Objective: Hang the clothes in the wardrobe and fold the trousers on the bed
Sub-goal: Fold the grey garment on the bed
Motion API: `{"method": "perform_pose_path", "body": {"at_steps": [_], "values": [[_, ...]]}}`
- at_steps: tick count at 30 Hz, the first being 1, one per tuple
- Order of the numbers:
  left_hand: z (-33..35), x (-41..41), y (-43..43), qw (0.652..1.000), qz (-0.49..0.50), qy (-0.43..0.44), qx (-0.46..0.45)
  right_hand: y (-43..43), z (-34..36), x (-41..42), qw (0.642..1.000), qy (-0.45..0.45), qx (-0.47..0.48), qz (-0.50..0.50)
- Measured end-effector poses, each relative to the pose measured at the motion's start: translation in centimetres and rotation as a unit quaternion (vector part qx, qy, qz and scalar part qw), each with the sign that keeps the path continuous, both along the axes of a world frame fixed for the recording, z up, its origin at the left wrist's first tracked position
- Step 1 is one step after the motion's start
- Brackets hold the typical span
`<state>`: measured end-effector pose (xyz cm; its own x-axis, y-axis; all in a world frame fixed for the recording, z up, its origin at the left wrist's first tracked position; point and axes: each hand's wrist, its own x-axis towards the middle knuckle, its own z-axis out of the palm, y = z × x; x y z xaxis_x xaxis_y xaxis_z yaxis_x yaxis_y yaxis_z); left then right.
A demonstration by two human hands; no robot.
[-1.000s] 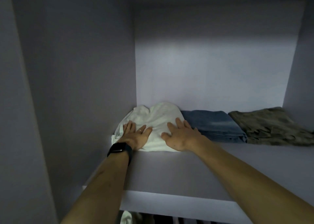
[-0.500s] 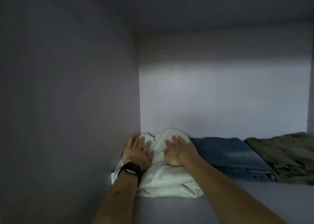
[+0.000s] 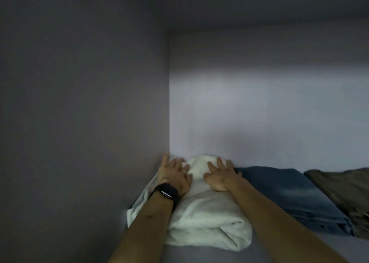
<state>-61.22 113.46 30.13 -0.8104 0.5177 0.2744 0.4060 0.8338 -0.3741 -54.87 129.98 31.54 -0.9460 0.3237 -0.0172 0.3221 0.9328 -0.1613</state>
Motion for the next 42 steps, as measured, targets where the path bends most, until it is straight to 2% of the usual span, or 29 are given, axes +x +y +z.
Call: {"method": "perform_pose_path", "body": {"at_steps": [5, 11, 13, 15, 19, 21, 25, 27, 29, 32, 34, 35, 40, 42], "values": [[-1.4, -2.8, -0.6, 0.997, 0.063, -0.008, -0.049, 0.7, -0.6, -2.0, 0.998, -0.055, -0.021, -0.006], [-0.1, -1.6, 0.2, 0.996, 0.054, -0.010, -0.063, 1.9, -0.4, -2.3, 0.999, -0.022, -0.031, -0.011], [0.8, 0.4, -0.8, 0.991, 0.089, 0.013, -0.098, 1.5, 0.4, -1.4, 0.999, 0.012, -0.046, 0.000], [1.8, 3.6, -2.1, 0.990, 0.109, 0.033, -0.086, 1.3, 1.2, 0.3, 0.996, 0.075, -0.046, 0.022], [2.4, 10.9, -5.5, 0.990, 0.086, 0.108, 0.019, 1.2, 2.7, 5.0, 0.968, 0.230, 0.001, 0.097], [2.3, 15.3, -7.1, 0.987, 0.103, 0.111, 0.055, 0.6, 3.5, 8.2, 0.953, 0.255, 0.008, 0.165], [0.3, 23.3, -10.2, 0.975, 0.101, 0.154, 0.120, -2.0, 4.1, 12.8, 0.899, 0.338, -0.005, 0.279], [-1.7, 28.2, -12.8, 0.963, 0.114, 0.186, 0.159, -5.0, 3.6, 15.6, 0.855, 0.373, -0.006, 0.359], [-3.9, 33.2, -15.4, 0.948, 0.130, 0.221, 0.187, -8.6, 2.8, 18.3, 0.786, 0.431, -0.011, 0.443], [-7.3, 40.2, -18.5, 0.931, 0.172, 0.242, 0.211, -13.4, 1.3, 22.3, 0.648, 0.518, 0.022, 0.557], [-9.5, 45.3, -21.1, 0.912, 0.240, 0.240, 0.230, -17.4, -0.1, 25.1, 0.562, 0.544, 0.027, 0.622], [-10.5, 47.5, -22.4, 0.904, 0.274, 0.231, 0.235, -19.1, -1.1, 26.4, 0.537, 0.545, 0.023, 0.643], [-15.1, 60.0, -29.4, 0.851, 0.428, 0.199, 0.232, -30.1, -7.4, 34.6, 0.490, 0.454, -0.056, 0.742], [-16.6, 63.6, -31.2, 0.835, 0.458, 0.194, 0.233, -32.9, -9.9, 37.7, 0.495, 0.425, -0.090, 0.752]]}}
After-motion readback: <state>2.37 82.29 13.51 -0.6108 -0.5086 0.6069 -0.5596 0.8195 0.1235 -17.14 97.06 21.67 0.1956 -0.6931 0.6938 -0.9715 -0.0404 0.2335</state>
